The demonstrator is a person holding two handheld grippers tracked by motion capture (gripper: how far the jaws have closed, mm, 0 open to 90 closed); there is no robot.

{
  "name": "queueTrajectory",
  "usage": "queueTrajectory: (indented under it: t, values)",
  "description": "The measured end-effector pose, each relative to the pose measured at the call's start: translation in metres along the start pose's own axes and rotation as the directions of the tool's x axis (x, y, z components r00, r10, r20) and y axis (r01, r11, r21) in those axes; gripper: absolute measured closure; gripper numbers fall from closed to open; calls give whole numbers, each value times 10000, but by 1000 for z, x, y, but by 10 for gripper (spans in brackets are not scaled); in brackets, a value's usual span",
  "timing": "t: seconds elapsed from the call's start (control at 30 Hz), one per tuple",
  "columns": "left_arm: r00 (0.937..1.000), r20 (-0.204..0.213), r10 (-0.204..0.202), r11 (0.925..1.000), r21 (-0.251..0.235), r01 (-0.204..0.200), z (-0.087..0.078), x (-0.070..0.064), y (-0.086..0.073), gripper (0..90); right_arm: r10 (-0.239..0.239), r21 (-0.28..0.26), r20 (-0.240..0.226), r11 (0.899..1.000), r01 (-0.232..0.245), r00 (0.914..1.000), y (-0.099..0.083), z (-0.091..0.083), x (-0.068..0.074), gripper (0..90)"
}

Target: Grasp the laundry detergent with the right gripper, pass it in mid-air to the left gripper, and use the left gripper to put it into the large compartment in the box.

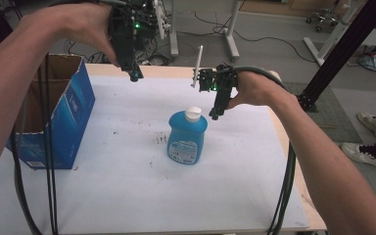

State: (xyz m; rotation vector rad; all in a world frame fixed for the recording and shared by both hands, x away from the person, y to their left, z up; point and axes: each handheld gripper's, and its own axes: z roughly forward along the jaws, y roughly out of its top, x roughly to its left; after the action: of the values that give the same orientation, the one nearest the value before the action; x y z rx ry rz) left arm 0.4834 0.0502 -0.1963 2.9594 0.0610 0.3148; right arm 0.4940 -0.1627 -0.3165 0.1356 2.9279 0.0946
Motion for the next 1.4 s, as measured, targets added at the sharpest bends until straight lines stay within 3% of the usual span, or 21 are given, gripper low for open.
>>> queueTrajectory:
  t: [0.37, 0.5, 0.77, 0.93, 1.1, 1.3, 1.37, 1.4]
  values:
    - [10000, 45, 63, 10000, 4, -63, 2, -1, 2, 148, 269, 87, -70, 9996, -268, 9996, -19, -4, 18, 132]
    - [9999, 122, 63, 9999, -112, -62, 3, -2, 1, 148, 668, -86, -249, 9977, -670, 9975, -29, -4, 28, 132]
    - [9998, 188, -2, 10000, -41, 3, 5, -2, -1, 148, 825, -87, -190, 9965, -827, 9964, -35, -3, 41, 132]
    - [9998, 213, -33, 10000, -83, 35, 7, -2, -2, 148, 894, -350, -171, 9953, -899, 9959, -40, -6, 50, 132]
    - [9997, 230, 3, 10000, -62, -2, 8, -2, -1, 148, 948, -1035, -243, 9899, -968, 9952, -44, -12, 60, 132]
    - [9997, 238, 27, 9999, -105, -24, 9, -2, 0, 148, 1298, -1851, -496, 9732, -1368, 9903, -48, -14, 76, 132]
    - [9998, 202, 17, 9999, -117, -15, 8, -2, 0, 148, 1304, -1914, -498, 9718, -1376, 9902, -48, -14, 76, 132]
    - [9998, 206, 7, 9999, -133, -4, 8, -2, -1, 148, 1464, -2178, -554, 9636, -1550, 9877, -48, -14, 81, 132]
